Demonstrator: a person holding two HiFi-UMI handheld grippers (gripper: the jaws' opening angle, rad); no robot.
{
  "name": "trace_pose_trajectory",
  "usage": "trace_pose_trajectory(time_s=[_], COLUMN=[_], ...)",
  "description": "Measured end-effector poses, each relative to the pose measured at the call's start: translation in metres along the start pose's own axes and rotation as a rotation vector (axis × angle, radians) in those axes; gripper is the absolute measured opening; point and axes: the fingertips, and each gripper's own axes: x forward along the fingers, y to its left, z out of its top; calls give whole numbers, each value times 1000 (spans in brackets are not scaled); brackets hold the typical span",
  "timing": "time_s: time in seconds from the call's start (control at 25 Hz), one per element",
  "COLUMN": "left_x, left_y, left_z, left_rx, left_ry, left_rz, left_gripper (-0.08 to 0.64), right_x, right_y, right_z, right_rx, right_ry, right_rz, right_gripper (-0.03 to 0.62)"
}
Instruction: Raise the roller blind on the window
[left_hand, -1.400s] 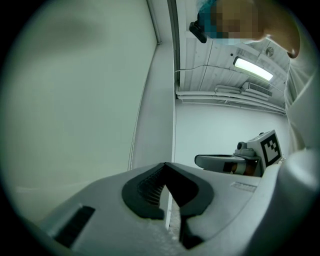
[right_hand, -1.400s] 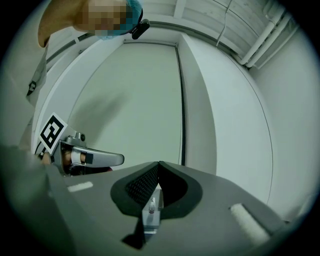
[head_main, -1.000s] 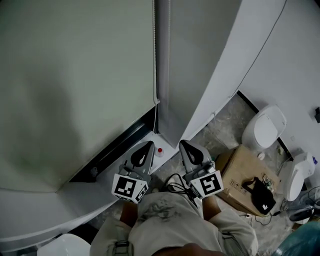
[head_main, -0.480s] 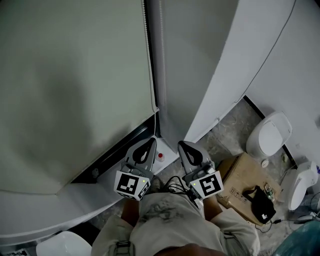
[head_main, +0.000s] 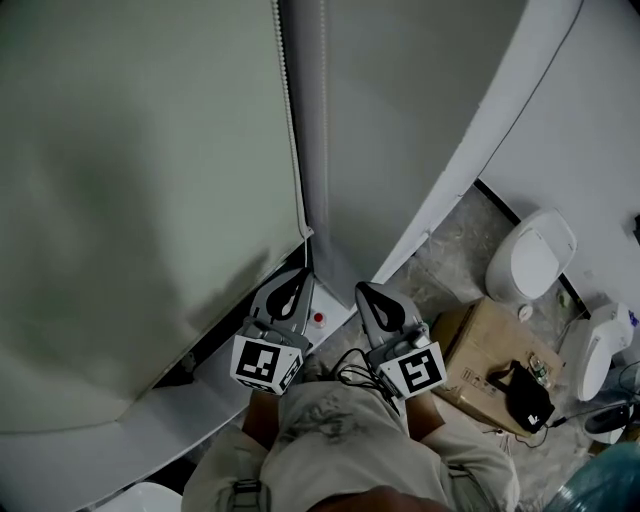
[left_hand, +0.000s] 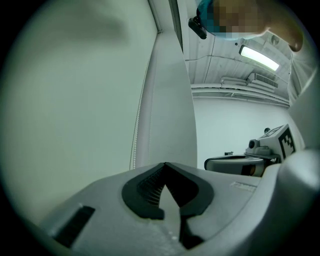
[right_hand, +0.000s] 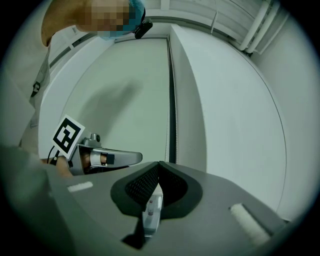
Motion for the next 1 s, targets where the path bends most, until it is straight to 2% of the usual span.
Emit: trace_pose_trajectory(time_s=[0.2,0.36,0.44,0.88,1.0], left_x=[16,32,39,66,73], left_y=[14,25,28,29,29], left_z=[-1,-10,-13,-16,-12], left_rx=[4,-1,-4,6,10], left_ry=[10,24,33,50,51], left_rz=[-22,-38,-43,-68,-73], left_gripper=[9,18,23,61,69], right_x=[13,20,23,25,23], right_y=[-3,-5,-6,-13,-13], right_z=[1,-17,-19,-17,-22], right_rx=[-1,-4,-4,2,7], right_ry=[4,74,76,86,114], right_rz=[-29,-35,-39,-64,-71], right_gripper=[11,11,11,11,11])
